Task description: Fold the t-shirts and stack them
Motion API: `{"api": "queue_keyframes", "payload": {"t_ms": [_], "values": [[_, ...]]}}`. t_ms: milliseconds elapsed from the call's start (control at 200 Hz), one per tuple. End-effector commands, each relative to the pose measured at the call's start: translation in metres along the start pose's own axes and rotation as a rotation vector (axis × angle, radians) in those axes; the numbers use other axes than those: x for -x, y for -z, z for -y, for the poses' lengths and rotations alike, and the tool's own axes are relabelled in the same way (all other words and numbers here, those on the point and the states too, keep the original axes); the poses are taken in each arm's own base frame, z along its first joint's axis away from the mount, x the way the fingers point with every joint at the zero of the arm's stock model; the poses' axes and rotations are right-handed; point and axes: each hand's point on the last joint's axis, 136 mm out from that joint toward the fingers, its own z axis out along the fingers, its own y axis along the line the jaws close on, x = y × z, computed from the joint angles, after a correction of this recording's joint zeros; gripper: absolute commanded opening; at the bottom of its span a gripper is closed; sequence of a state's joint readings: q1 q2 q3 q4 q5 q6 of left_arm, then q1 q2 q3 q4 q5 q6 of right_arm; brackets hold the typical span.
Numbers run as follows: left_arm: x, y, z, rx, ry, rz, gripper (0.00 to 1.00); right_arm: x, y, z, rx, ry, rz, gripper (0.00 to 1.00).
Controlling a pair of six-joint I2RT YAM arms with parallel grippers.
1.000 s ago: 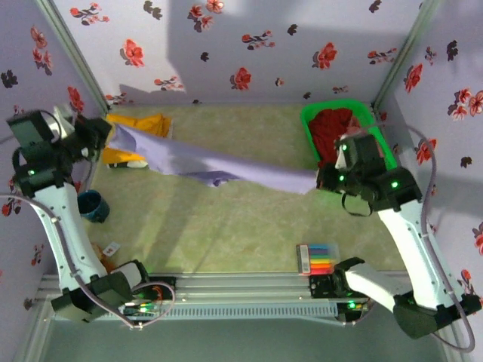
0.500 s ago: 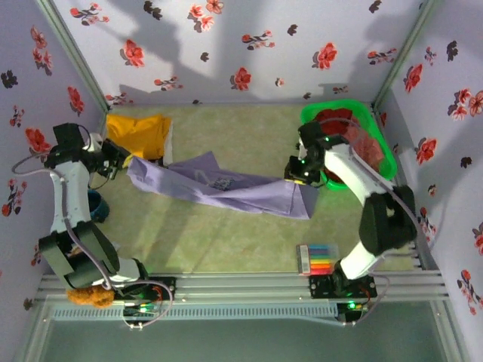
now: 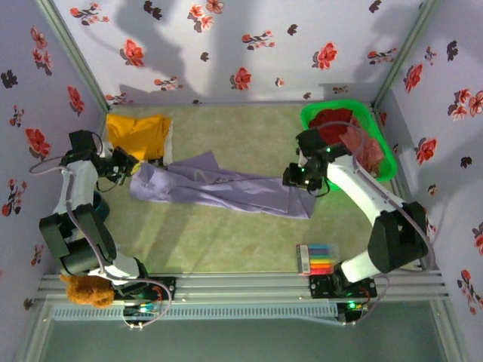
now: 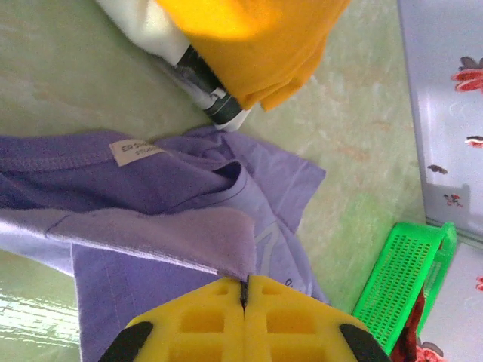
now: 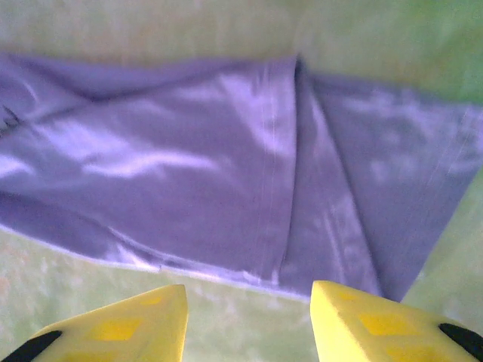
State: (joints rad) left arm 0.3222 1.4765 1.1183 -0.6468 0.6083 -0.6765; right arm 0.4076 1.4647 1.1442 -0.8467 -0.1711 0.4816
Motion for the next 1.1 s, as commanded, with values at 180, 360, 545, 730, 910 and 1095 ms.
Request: {"api": "queue_keyframes", "payload": {"t_ms": [180,360,545,730,910,1095], "values": [[-0.009,0.005,0.006,-0.016,-0.066,0.015,0.00,-0.045,-0.049,0.015,-0.038,-0.095,-0.095,0.41],[-0.011,0.008,0.009,-0.019,-0.072,0.015,0.00,-0.054,-0.069,0.018,-0.022,-0.104,-0.130,0.38],[-0.013,0.008,0.010,-0.023,-0.070,0.015,0.00,-0.047,-0.069,0.019,-0.017,-0.099,-0.078,0.36],[-0.016,0.005,0.010,-0.019,-0.071,0.010,0.00,-0.043,-0.075,0.017,-0.001,-0.111,-0.069,0.34],[-0.017,0.006,0.012,-0.020,-0.076,0.007,0.00,-0.045,-0.080,0.021,-0.022,-0.125,-0.087,0.34],[-0.018,0.007,0.013,-0.020,-0.079,0.010,0.00,-0.048,-0.084,0.027,-0.044,-0.146,-0.105,0.30]]}}
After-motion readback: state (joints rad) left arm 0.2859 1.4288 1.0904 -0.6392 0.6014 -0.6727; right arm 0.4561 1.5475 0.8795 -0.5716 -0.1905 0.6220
